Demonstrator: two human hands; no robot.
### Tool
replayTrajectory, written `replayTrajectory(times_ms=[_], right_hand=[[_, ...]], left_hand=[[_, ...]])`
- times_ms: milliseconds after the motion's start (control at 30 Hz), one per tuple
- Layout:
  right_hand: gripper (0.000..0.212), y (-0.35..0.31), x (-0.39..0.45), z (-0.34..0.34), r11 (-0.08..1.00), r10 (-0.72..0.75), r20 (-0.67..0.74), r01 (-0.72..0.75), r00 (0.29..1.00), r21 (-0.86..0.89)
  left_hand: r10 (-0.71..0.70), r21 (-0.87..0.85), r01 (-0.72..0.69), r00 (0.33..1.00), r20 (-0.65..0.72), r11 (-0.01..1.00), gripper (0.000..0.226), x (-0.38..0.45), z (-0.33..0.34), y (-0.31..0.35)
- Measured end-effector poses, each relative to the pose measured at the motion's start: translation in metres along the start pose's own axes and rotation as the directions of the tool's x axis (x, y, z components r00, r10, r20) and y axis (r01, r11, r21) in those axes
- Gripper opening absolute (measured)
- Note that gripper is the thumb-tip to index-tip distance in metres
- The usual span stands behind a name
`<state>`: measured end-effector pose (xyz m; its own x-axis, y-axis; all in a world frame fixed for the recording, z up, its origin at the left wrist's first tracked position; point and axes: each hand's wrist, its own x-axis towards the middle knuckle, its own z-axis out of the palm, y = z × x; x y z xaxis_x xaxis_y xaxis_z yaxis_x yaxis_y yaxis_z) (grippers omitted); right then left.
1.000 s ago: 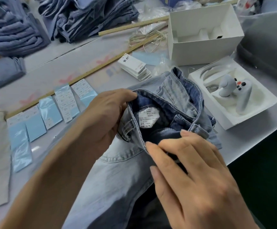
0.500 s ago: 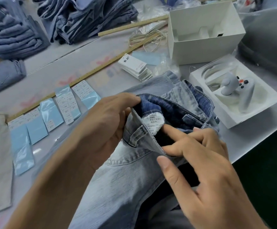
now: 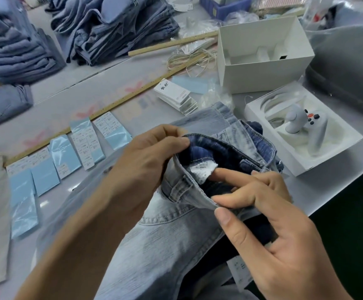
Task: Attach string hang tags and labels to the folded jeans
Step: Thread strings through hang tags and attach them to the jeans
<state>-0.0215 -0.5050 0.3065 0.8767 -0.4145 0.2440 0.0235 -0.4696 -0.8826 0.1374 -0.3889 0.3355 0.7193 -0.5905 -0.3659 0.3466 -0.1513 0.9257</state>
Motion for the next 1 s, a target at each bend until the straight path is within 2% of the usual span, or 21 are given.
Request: replayTrajectory(times_ms=[100,167,300,400,567,700,733,767,800,867,933,967,1000], right_hand=[[0.010,-0.001,-0.001,0.000,0.997,0.041,-0.029,-0.039,0.999,0.064],[0.012,-0.003,0.001,0.000,0.993,0.071,-0.044,-0.066,0.997,0.093],[0.014,-0.004,0.008,-0.005,0.966,0.179,-0.122,-0.151,0.976,0.209],[0.015,-0.002,0.016,-0.007,0.929,0.238,-0.110,-0.193,0.965,0.314],[0.020,-0.003,0.021,-0.006,0.932,0.231,-0.088,-0.194,0.969,0.307],[0.014,-0.003,0.017,-0.006,0.944,0.208,-0.180,-0.149,0.961,0.295],[0.013,-0.003,0.016,-0.009,0.962,0.176,-0.224,-0.120,0.958,0.245],[0.020,-0.001,0.017,-0.015,0.993,0.095,-0.266,-0.074,0.959,0.090],[0.032,0.000,0.020,-0.021,0.990,-0.014,-0.247,-0.021,0.969,-0.137],[0.052,0.010,0.031,-0.031,0.860,-0.127,-0.119,0.050,0.985,-0.508],[0.045,0.025,0.052,-0.040,0.778,-0.039,-0.048,0.000,0.998,-0.629],[0.042,0.029,0.064,-0.044,0.756,0.042,-0.036,-0.055,0.998,-0.652],[0.041,0.042,0.076,-0.048,0.736,0.104,-0.068,-0.122,0.992,-0.665]], left_hand=[[0.091,0.132,-0.109,0.986,0.139,0.985,0.034,-0.005,0.003,0.000],[0.136,0.191,-0.167,0.977,0.166,0.967,0.042,-0.007,0.006,0.000],[0.131,0.168,-0.158,0.978,0.161,0.973,0.045,-0.009,0.009,-0.003],[0.125,0.146,-0.151,0.977,0.174,0.978,0.047,-0.010,0.010,-0.003],[0.136,0.155,-0.162,0.976,0.169,0.975,0.045,-0.009,0.009,-0.004],[0.199,0.155,-0.219,0.971,0.135,0.963,0.041,-0.011,0.010,-0.004],[0.270,0.152,-0.280,0.959,0.088,0.948,0.041,-0.012,0.011,-0.004],[0.378,0.163,-0.377,0.925,0.025,0.912,0.041,-0.012,0.010,-0.005],[0.502,0.199,-0.484,0.864,-0.045,0.852,0.040,-0.012,0.008,-0.006],[0.705,0.369,-0.621,0.691,-0.160,0.692,0.033,-0.012,0.000,-0.010],[0.803,0.560,-0.606,0.560,-0.205,0.565,0.029,-0.013,-0.010,-0.023],[0.820,0.662,-0.551,0.544,-0.177,0.508,0.028,-0.014,-0.016,-0.033],[0.812,0.770,-0.463,0.572,-0.119,0.439,0.027,-0.016,-0.022,-0.044]])
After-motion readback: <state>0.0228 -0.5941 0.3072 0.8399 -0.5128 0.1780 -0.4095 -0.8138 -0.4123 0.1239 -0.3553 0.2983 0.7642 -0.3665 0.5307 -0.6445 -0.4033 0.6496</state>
